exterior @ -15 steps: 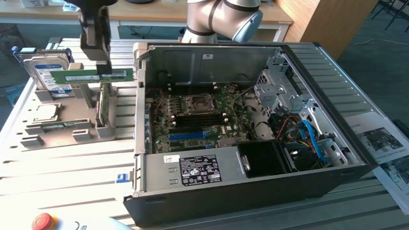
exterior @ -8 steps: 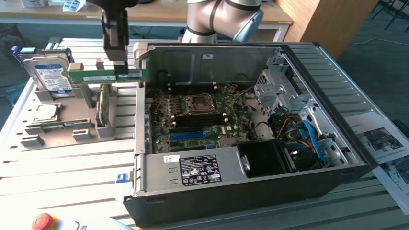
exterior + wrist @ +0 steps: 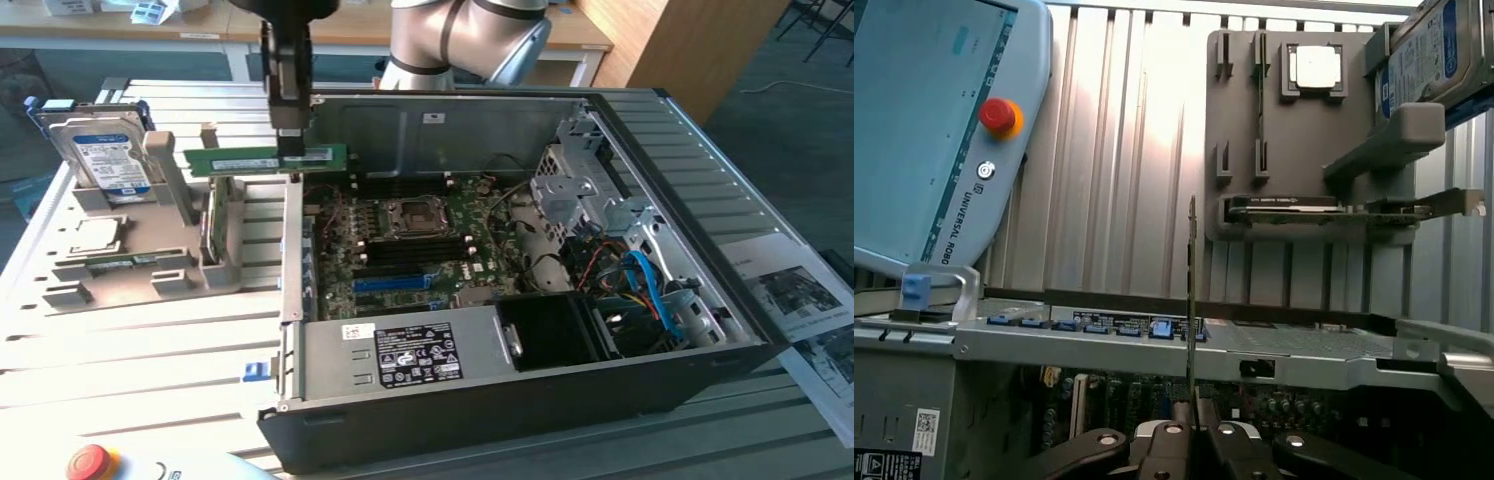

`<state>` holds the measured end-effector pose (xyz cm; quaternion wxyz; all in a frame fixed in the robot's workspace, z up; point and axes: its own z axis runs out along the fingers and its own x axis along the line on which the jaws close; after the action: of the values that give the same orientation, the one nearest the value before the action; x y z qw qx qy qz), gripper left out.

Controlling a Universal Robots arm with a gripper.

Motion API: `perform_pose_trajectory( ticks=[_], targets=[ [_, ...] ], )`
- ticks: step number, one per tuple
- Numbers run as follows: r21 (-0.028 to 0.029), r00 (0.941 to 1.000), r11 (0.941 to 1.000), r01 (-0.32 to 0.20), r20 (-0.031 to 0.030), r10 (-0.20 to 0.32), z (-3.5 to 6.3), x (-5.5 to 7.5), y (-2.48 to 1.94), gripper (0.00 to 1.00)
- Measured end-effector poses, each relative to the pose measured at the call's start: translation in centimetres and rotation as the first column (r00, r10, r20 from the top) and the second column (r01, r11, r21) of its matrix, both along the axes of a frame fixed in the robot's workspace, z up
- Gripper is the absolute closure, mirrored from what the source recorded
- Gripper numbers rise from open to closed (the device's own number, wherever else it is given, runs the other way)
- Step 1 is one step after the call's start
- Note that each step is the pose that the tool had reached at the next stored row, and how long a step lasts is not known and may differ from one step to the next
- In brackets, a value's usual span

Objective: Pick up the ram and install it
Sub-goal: 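Pick up the ram and move it above insertion slot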

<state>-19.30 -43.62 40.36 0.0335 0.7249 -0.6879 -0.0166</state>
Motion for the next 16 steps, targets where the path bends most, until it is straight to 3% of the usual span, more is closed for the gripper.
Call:
perform_pose_trajectory(
  ticks=[16],
  targets=[
    [-0.0001,1.0000,1.0000,-0.004,-0.0001,0.004,0.00,5.7,-0.29,0.88]
  ],
)
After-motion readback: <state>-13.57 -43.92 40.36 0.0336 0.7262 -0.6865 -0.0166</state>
